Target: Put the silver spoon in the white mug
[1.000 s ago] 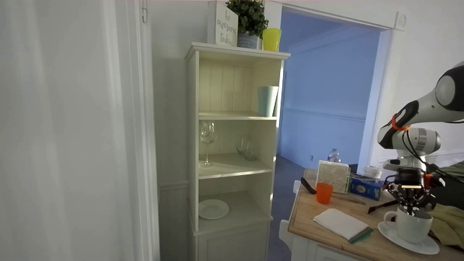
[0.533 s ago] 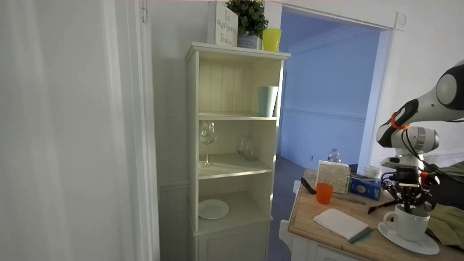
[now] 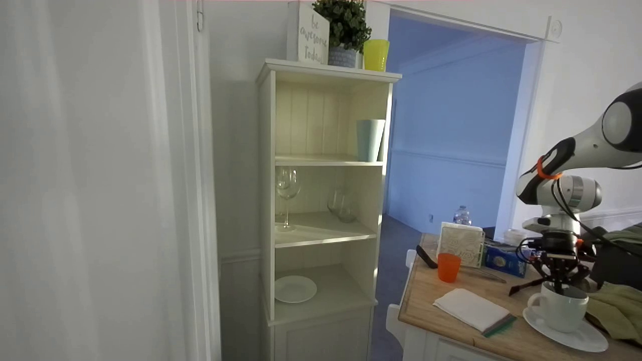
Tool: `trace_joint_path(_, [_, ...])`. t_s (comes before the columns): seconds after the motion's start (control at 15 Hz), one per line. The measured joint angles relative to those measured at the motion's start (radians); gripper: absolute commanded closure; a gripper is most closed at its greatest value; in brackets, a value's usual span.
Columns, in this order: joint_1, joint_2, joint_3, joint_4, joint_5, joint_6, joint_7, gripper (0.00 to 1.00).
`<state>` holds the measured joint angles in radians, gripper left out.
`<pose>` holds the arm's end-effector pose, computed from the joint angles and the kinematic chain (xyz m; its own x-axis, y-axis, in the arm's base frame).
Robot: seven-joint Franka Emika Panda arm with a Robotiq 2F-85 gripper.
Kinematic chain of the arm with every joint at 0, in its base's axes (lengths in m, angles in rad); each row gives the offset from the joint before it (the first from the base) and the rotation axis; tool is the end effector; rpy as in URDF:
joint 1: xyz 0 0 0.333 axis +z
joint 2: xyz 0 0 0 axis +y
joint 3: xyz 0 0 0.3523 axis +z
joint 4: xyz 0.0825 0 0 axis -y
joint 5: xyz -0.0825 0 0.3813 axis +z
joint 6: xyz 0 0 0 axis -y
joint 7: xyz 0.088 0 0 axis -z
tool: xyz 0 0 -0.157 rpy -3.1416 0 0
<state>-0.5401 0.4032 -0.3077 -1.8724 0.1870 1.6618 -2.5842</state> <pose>0.3830 -0.3844 0.2698 0.0040 0.8737 0.4865 0.9507 0.1475 -0.2728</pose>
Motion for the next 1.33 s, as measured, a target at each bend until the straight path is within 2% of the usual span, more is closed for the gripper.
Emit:
trace_joint_path(0.87, [0.006, 0.002, 0.015, -0.01, -0.038, -0.045, -0.079, 0.99])
trace_joint_path(0.93, [0.006, 0.002, 0.014, -0.01, -0.038, -0.045, -0.079, 0.9])
trace_joint_path(1.0, [0.006, 0.002, 0.013, -0.01, -0.038, -0.045, -0.079, 0.72])
trace_joint_path(1.2, [0.006, 0.002, 0.011, -0.01, -0.038, -0.044, -0.078, 0.54])
trace_joint_path(1.33, [0.006, 0.002, 0.011, -0.01, -0.038, -0.044, -0.078, 0.49])
